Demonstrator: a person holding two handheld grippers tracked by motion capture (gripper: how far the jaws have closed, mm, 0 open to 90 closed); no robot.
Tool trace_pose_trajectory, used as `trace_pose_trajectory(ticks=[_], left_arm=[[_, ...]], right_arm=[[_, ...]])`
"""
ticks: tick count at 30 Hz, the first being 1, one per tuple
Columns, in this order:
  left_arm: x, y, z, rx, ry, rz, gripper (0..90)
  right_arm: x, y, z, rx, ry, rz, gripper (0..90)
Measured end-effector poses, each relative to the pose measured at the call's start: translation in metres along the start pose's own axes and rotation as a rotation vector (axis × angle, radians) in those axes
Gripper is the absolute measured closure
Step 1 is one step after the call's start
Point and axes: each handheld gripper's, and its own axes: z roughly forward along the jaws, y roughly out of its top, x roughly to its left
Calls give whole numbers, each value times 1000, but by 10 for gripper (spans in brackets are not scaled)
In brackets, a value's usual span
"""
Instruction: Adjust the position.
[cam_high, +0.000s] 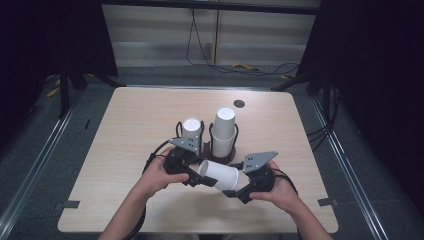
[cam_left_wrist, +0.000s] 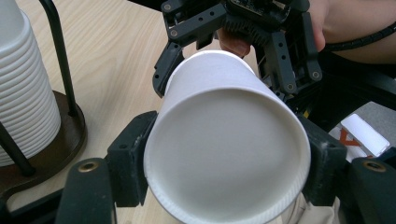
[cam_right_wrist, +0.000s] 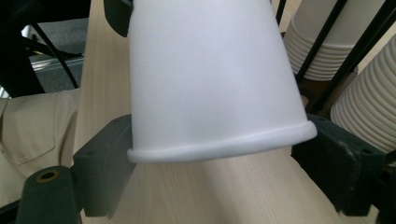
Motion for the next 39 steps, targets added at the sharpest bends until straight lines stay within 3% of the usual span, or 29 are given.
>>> trace_pose_trajectory(ticks=[19,26,33,39], left_arm=[[2,-2,1,-5,-13,-5,317],[3,-4,3,7,-12,-4,315],[1,-3,5,53,5,17,309],[4,-4,5,54,-4,8,309]], right_arm=[[1,3,-1,-8,17,-27,199],[0,2,-5,-1,12,-28,207],[0,2,-6,6,13,-28,207],[0,2,-6,4,17,-24,211]])
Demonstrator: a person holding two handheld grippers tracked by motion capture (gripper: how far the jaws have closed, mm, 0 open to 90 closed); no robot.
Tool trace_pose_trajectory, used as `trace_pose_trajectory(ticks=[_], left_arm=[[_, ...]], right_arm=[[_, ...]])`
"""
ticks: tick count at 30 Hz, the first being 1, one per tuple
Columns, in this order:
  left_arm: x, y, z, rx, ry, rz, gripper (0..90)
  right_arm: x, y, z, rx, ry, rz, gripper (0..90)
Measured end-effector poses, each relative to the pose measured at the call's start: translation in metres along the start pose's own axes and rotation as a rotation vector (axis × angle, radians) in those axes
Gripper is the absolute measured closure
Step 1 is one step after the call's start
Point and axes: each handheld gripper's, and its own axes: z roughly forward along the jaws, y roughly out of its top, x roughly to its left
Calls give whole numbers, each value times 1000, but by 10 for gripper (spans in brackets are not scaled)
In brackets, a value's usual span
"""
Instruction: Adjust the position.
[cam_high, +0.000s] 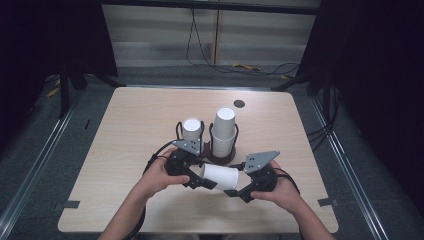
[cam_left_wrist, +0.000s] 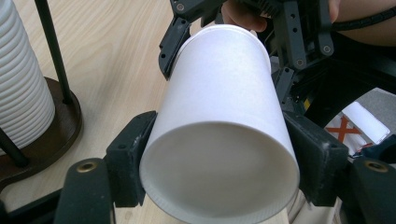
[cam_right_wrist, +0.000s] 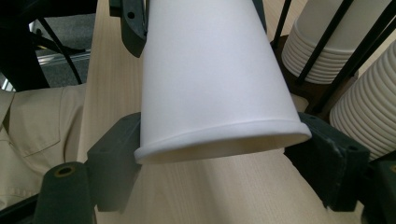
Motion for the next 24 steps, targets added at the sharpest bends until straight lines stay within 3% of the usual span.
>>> trace_pose_trajectory(ticks=[16,24], left_arm=[[1,-1,2,22,-3,5,304],[2,-3,5,45,14,14,286]], right_arm=[[-1,0,-2,0,4,3,219],[-2,1,-3,-9,2,14,227]])
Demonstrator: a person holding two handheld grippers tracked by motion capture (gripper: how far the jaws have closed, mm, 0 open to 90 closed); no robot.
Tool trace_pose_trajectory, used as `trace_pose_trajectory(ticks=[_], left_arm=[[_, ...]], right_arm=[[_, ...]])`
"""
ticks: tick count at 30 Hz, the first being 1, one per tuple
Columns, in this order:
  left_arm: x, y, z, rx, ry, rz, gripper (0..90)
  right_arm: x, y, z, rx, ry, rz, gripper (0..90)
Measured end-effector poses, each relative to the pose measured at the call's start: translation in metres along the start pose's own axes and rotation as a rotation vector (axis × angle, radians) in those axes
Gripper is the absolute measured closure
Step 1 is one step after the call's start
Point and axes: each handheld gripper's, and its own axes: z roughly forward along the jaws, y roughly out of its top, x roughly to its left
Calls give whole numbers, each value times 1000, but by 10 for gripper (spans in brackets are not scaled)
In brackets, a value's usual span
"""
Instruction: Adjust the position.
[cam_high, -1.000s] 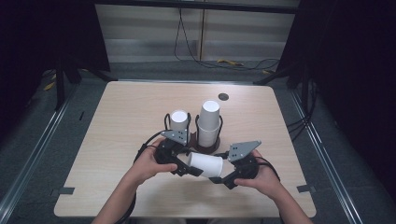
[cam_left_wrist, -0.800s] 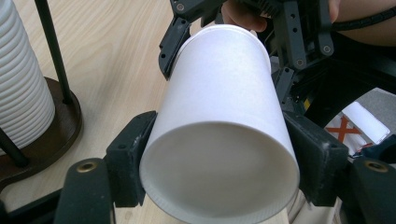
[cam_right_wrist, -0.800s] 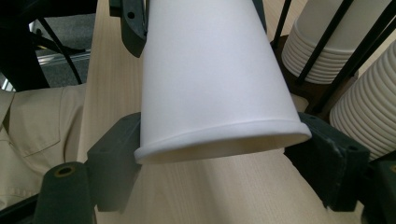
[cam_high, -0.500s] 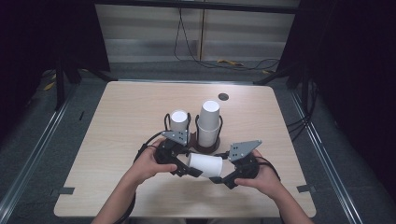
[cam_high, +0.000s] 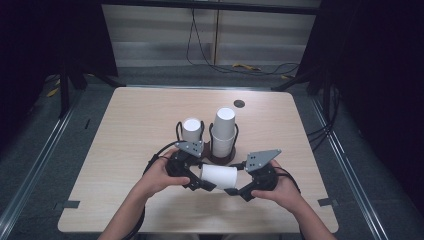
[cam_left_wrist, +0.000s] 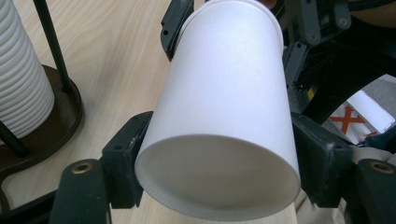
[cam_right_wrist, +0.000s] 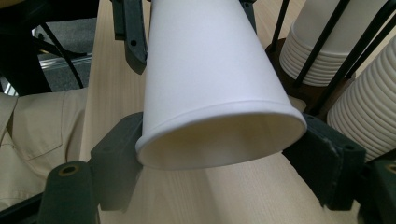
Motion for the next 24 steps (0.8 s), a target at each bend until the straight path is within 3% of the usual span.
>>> trace_pose_trajectory(ticks=[13,14,24], left_arm=[[0,-1,2,72,63,10,220],[-1,-1,2,97,87,25,220],[-8,3,6,200,177,92,197]], right_arm=[[-2,1,-4,-1,-3,10,235],[-2,1,-5,5,-6,12,236],[-5,-2,-8,50,-23,24,236]])
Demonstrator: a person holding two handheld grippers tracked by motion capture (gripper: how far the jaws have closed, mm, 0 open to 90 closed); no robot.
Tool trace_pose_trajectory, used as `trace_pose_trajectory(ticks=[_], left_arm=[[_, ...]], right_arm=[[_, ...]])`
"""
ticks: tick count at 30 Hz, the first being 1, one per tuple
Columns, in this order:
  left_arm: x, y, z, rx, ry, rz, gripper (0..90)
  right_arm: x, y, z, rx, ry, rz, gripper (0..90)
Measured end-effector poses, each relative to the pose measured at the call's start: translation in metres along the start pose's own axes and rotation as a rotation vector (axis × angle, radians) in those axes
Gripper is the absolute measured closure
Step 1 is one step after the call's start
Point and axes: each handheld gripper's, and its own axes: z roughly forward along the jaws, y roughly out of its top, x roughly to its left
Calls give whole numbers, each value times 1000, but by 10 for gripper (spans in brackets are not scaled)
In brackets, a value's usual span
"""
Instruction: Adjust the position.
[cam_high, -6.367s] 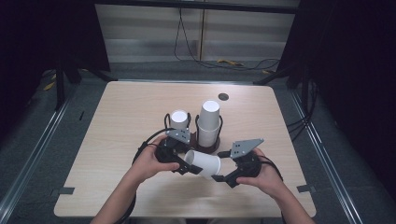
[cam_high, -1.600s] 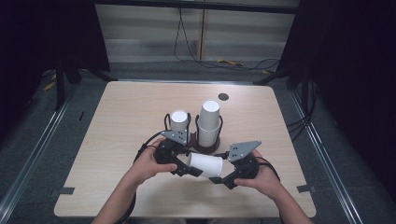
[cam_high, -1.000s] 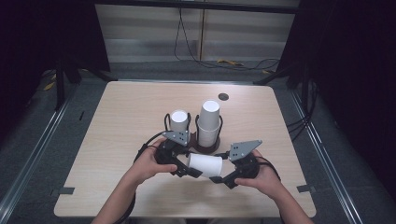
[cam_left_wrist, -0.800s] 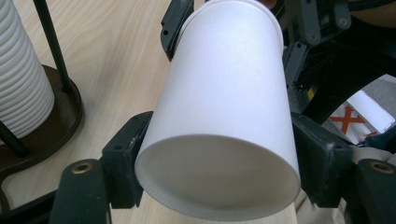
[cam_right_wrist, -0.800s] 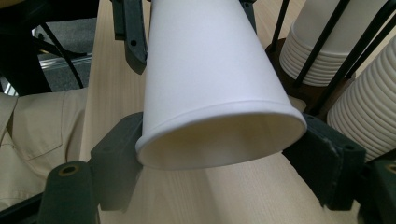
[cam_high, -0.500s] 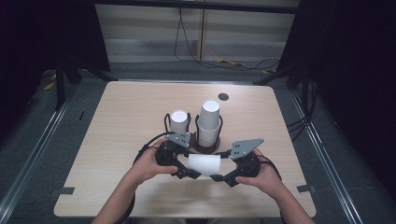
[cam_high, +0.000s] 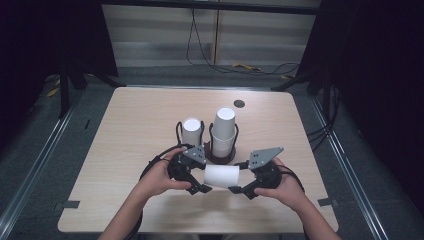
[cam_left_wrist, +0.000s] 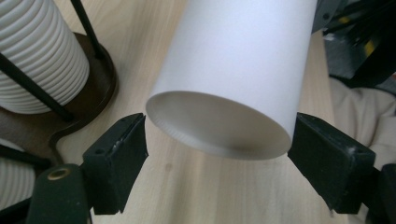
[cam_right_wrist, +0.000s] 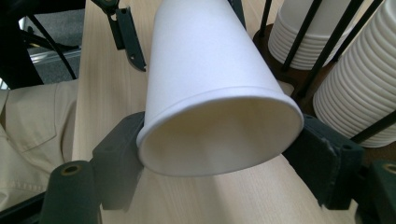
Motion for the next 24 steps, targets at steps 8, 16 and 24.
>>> trace_pose_trajectory(ticks=[8,16,24], left_arm=[[-1,1,-1,-13,-9,-2,193],[-2,1,1,2,-1,1,191],[-4,3,-1,21,14,8,175]], right_arm=[[-2,-2,-3,25,-6,-2,235],[-3,-3,-4,56,-18,-9,235],[-5,-4,-4,75,-18,-18,235]])
